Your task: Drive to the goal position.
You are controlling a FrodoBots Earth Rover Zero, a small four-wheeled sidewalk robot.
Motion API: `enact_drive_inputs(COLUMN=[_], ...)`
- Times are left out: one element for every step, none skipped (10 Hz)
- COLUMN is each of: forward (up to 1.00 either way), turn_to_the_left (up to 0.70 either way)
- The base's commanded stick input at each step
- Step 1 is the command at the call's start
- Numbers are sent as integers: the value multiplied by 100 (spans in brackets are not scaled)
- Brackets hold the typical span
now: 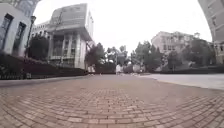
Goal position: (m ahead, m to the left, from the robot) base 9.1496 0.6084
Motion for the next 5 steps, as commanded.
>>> enact_drive_inputs(forward=[70,70,70,70,70], turn_to_the_left=[0,0,0,0,0])
